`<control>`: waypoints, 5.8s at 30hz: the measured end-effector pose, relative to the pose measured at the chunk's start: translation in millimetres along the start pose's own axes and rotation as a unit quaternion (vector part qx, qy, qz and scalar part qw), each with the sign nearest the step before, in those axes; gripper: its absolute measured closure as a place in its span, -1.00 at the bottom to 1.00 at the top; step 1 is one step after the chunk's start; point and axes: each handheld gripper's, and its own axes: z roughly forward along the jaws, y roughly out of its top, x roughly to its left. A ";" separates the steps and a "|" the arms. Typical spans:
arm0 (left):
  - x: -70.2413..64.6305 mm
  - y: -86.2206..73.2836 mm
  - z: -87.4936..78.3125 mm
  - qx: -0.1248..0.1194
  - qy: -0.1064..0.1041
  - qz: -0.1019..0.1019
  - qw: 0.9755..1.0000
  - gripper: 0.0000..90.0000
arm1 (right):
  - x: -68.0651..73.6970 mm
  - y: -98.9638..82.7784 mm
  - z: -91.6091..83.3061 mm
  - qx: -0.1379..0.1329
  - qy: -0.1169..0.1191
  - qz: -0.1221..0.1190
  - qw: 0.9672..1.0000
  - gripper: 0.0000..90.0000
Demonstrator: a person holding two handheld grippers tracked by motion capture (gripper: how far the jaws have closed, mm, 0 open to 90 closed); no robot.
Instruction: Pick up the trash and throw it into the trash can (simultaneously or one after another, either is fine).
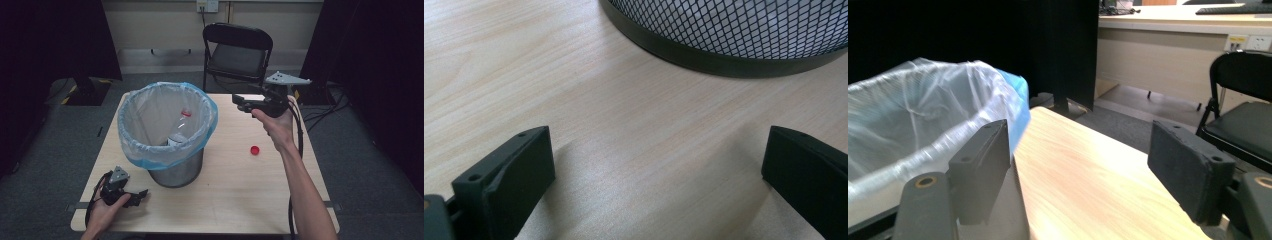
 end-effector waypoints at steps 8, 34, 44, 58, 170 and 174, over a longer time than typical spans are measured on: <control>-0.1 0.0 0.0 0.000 0.000 -0.001 1.000 -1.00 | -10.4 -20.3 -5.6 0.036 -0.015 -0.006 0.999 -0.38; -0.1 0.0 0.0 0.000 0.000 0.000 1.000 -1.00 | -39.6 -91.1 -10.2 0.113 -0.058 0.026 0.992 -0.20; -0.1 0.0 0.0 0.000 0.000 -0.001 1.000 -1.00 | -47.0 -119.8 -1.3 0.173 -0.085 0.025 0.981 -0.04; -0.1 0.0 0.0 0.000 0.000 -0.001 1.000 -1.00 | -61.1 -173.1 9.8 0.228 -0.077 0.074 0.968 -0.12; 0.0 0.0 0.0 0.000 0.000 0.000 1.000 -1.00 | -3.7 -54.1 9.3 0.045 -0.008 0.035 0.998 0.77; 0.0 0.0 0.0 0.000 0.000 0.000 1.000 -1.00 | -0.6 -43.5 6.9 0.042 -0.009 0.029 0.999 0.77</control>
